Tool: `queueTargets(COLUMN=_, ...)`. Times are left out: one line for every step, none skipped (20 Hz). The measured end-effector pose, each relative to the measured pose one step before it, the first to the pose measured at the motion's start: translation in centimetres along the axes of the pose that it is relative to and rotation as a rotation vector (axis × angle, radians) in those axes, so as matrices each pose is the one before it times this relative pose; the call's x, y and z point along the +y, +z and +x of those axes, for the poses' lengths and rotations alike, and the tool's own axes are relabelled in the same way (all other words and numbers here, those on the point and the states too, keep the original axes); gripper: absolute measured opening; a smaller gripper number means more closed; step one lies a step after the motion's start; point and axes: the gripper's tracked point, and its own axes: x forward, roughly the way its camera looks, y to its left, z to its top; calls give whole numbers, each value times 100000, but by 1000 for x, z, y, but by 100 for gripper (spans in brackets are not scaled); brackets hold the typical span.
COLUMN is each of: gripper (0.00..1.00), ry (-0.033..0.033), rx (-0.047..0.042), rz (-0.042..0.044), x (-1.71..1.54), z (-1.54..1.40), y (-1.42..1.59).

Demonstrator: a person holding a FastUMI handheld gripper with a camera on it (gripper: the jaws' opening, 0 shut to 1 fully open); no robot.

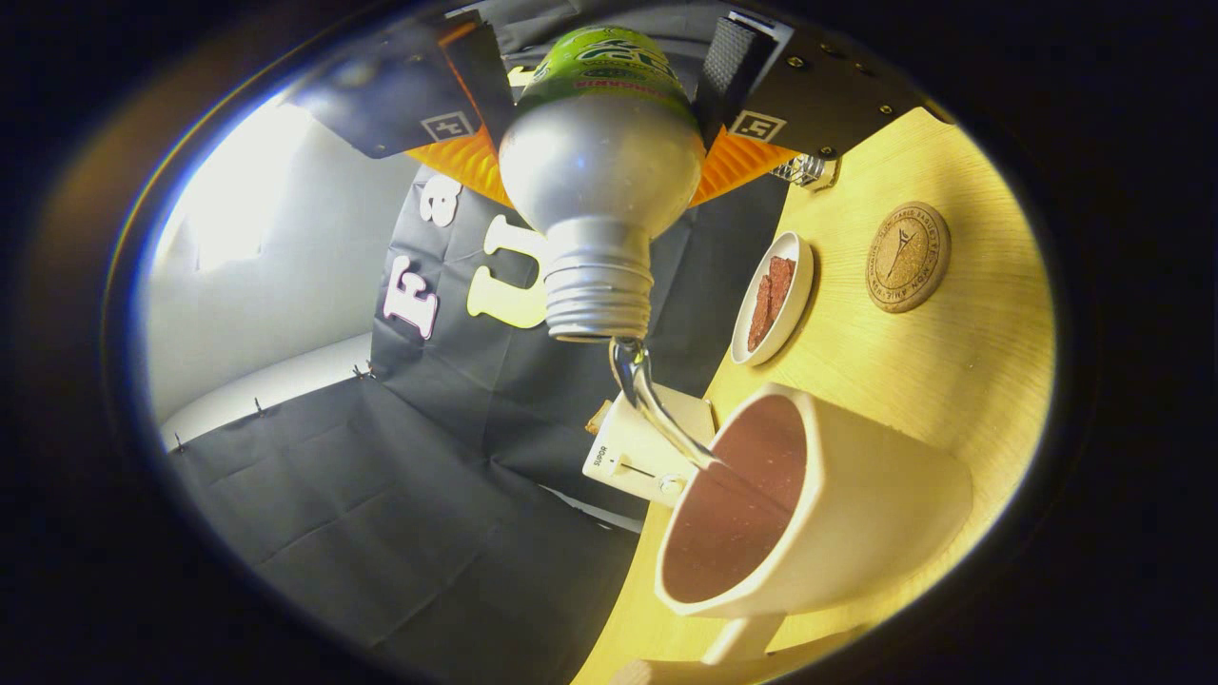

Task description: Take the bottle from table, then pour the juice into the cup, finally place the bottle on the coaster

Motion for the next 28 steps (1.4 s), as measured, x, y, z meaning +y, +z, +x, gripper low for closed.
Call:
queueTargets(gripper=81, ry=-143, rx=-87, rz=-861, x=-71, z=0, y=-55)
queueTargets(gripper=81, ry=-258, rx=-166, rz=-738, x=-19, z=57, y=-76)
queueTargets(gripper=81, ry=-119, rx=-219, rz=-1120, x=-85, z=24, y=-63)
queueTargets(gripper=81, ry=132, rx=-85, rz=-823, x=18, z=-7, y=-80)
queueTargets(gripper=81, ry=278, rx=-188, rz=-567, x=46, z=65, y=-86)
queueTargets(gripper=81, ry=193, rx=-86, rz=-662, x=6, z=22, y=-95)
queueTargets(gripper=81, ry=-186, rx=-146, rz=-766, x=-67, z=31, y=-47)
queueTargets(gripper=81, ry=-388, rx=-140, rz=-1063, x=-144, z=-16, y=-51)
queueTargets(gripper=81, ry=-316, rx=-144, rz=-1085, x=-154, z=-35, y=91)
queueTargets(gripper=81, ry=-275, rx=-67, rz=-921, x=-74, z=204, y=26)
queueTargets(gripper=81, ry=293, rx=31, rz=-850, x=-16, z=71, y=-86)
queueTargets(gripper=81, ry=94, rx=-156, rz=-988, x=-16, z=50, y=1)
queueTargets(gripper=81, ry=-505, rx=-286, rz=-924, x=-144, z=-10, y=25)
queueTargets(gripper=81, ry=-525, rx=-272, rz=-1357, x=-127, z=1, y=82)
queueTargets(gripper=81, ry=-82, rx=-157, rz=-1033, x=7, z=-2, y=88)
queueTargets(gripper=81, ry=81, rx=-325, rz=-1209, x=-32, z=10, y=161)
queueTargets(gripper=81, ry=-375, rx=-52, rz=-997, x=-125, z=-44, y=158)
queueTargets(gripper=81, ry=-906, rx=-238, rz=-1116, x=-243, z=-49, y=34)
queueTargets(gripper=81, ry=-759, rx=-186, rz=-1057, x=-193, z=80, y=81)
queueTargets(gripper=81, ry=-289, rx=-337, rz=-1387, x=-73, z=77, y=79)
queueTargets(gripper=81, ry=-613, rx=-424, rz=-1176, x=-222, z=-37, y=189)
queueTargets(gripper=81, ry=-759, rx=-391, rz=-820, x=-155, z=10, y=91)
queueTargets(gripper=81, ry=-435, rx=-343, rz=-980, x=-61, z=-90, y=165)
queueTargets(gripper=81, ry=-56, rx=-477, rz=-890, x=-78, z=-66, y=167)
queueTargets(gripper=81, ry=-345, rx=-538, rz=-874, x=-180, z=89, y=89)
queueTargets(gripper=81, ry=-534, rx=-543, rz=-889, x=-120, z=59, y=99)
queueTargets(gripper=81, ry=-174, rx=-220, rz=-850, x=-44, z=-45, y=110)
queueTargets(gripper=81, ry=92, rx=-415, rz=-1194, x=7, z=-79, y=119)
